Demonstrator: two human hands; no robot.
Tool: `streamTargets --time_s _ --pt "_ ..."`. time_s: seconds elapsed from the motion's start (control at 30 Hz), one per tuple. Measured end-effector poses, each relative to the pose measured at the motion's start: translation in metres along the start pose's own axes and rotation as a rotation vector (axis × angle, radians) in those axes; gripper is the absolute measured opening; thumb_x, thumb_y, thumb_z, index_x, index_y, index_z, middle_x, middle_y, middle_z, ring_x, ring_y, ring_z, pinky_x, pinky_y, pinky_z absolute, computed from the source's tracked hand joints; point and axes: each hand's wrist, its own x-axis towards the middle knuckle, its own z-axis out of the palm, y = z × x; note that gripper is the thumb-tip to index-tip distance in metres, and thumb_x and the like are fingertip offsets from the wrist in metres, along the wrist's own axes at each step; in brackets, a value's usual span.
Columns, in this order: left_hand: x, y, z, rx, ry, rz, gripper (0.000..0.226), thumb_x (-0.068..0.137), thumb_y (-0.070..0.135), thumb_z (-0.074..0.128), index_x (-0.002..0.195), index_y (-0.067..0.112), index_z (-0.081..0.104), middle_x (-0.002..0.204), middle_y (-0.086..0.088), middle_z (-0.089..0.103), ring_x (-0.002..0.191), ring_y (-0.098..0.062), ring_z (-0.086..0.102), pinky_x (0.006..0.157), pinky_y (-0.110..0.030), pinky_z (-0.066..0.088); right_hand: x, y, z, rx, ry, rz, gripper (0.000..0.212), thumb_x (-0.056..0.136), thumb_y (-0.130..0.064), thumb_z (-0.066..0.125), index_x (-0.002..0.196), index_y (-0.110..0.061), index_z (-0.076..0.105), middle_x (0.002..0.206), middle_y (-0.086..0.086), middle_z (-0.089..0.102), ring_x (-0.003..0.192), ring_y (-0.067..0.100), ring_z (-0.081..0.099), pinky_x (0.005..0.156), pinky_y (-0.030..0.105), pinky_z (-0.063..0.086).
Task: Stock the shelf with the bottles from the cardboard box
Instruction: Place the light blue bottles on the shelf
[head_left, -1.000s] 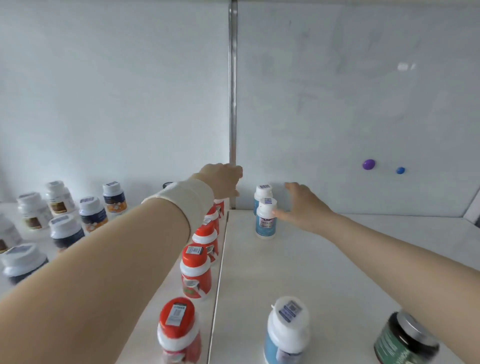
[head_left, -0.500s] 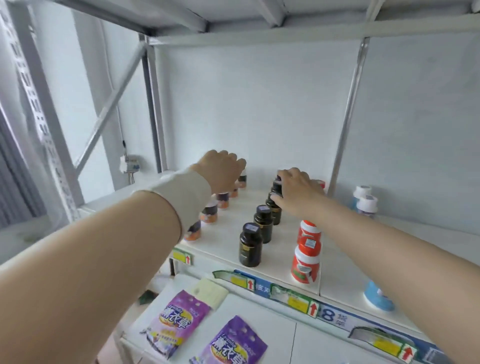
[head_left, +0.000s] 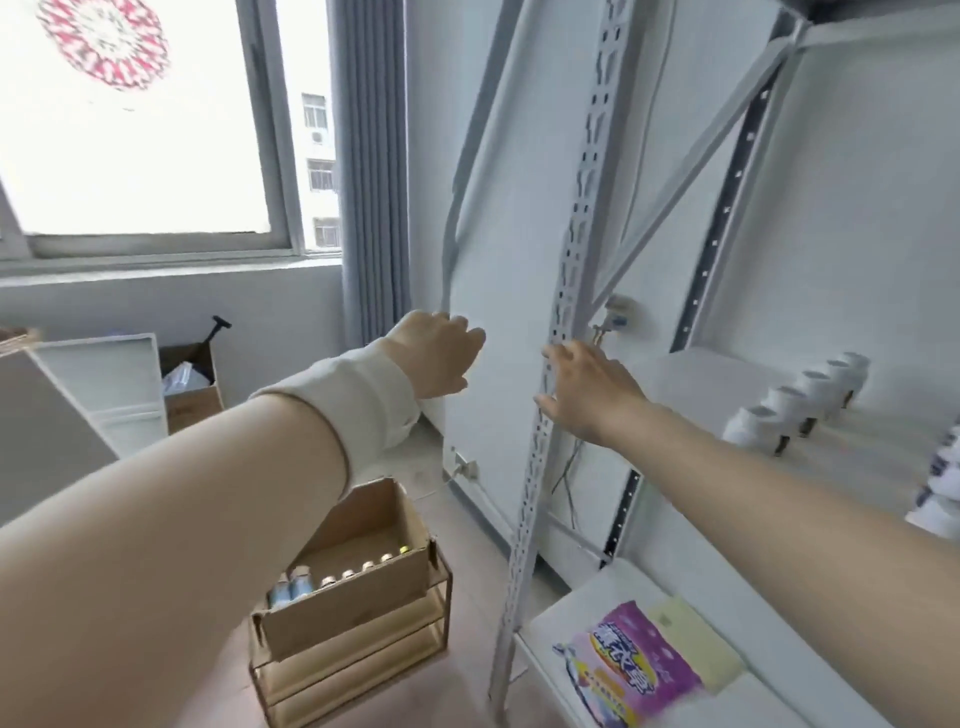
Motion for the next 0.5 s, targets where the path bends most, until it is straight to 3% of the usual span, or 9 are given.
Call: streamTargets --time_s 0.2,0.5 --pt "0.004 -0.091 0.112 -0.034 -0.114 -0.101 0.042 0.095 0.033 0.043 0.131 0.010 0.040 0.128 -0.009 0.050 0.118 -0.026 0.049 0.096 -0.036 0.041 0.100 -0.092 0.070 0.003 -0.102 -0.152 0.059 0.093 -0.038 0.044 0.142 -0.011 0.025 0.142 0.014 0.033 0.130 0.031 0.034 0.101 0.041 0.032" --pt "0.050 -0.161 0.297 -0.150 -0.389 -0.224 0.045 0.092 0.033 0.051 0.130 0.011 0.040 0.131 -0.010 0.050 0.120 -0.027 0.050 0.093 -0.038 0.043 0.242 -0.151 0.218 -0.021 -0.243 -0.369 0.058 0.093 -0.036 0.045 0.142 -0.011 0.024 0.144 0.012 0.031 0.136 0.028 0.025 0.109 0.041 0.028"
